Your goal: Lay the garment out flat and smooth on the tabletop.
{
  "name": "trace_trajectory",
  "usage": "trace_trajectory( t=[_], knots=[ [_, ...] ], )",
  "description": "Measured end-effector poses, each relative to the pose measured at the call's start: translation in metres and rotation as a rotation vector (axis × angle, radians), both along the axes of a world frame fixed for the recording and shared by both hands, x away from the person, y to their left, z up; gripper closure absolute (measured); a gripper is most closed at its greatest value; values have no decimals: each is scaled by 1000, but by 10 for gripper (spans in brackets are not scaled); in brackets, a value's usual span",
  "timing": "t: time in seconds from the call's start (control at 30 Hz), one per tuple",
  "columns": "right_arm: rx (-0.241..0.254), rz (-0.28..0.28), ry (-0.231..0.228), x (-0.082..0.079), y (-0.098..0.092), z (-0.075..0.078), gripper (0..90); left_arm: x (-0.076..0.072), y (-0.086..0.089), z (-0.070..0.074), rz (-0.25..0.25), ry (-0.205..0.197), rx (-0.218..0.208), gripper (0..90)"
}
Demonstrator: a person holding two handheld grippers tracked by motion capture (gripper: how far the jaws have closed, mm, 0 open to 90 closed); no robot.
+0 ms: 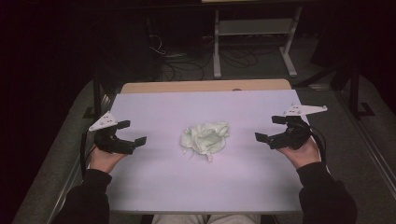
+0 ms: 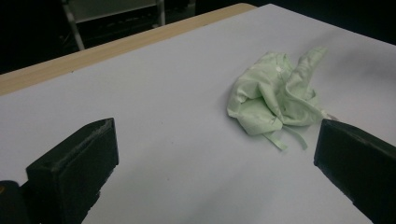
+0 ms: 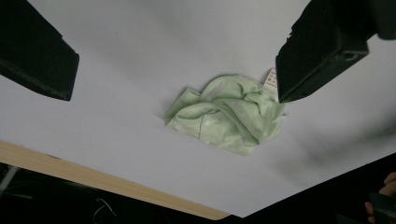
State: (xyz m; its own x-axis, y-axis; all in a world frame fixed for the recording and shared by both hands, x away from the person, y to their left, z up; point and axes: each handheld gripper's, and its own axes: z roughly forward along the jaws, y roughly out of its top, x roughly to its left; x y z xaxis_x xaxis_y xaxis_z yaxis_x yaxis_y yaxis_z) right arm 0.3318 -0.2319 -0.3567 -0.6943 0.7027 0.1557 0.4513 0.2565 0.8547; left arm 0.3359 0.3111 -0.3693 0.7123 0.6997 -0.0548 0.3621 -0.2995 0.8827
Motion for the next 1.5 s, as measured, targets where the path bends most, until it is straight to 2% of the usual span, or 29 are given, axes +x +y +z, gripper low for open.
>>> trace_trajectory(
  t=[0.5, 0.67, 0.87, 1.07, 1.5],
  knots=[
    [-28, 62, -5, 16, 18, 9, 0, 14, -15, 5, -14, -1, -9, 0],
    [-25, 68, -14, 18, 21, 12, 0, 17, -22, 6, -20, -14, -7, 0],
    [-21, 68, -14, 24, 25, 12, 0, 23, -33, 6, -36, -10, -8, 0],
    [-19, 86, -2, 31, 34, 9, 0, 29, -42, 0, -50, 2, -29, 0],
    [-62, 116, 37, 49, 57, -10, 0, 43, -59, -21, -68, 53, -27, 0]
  ],
)
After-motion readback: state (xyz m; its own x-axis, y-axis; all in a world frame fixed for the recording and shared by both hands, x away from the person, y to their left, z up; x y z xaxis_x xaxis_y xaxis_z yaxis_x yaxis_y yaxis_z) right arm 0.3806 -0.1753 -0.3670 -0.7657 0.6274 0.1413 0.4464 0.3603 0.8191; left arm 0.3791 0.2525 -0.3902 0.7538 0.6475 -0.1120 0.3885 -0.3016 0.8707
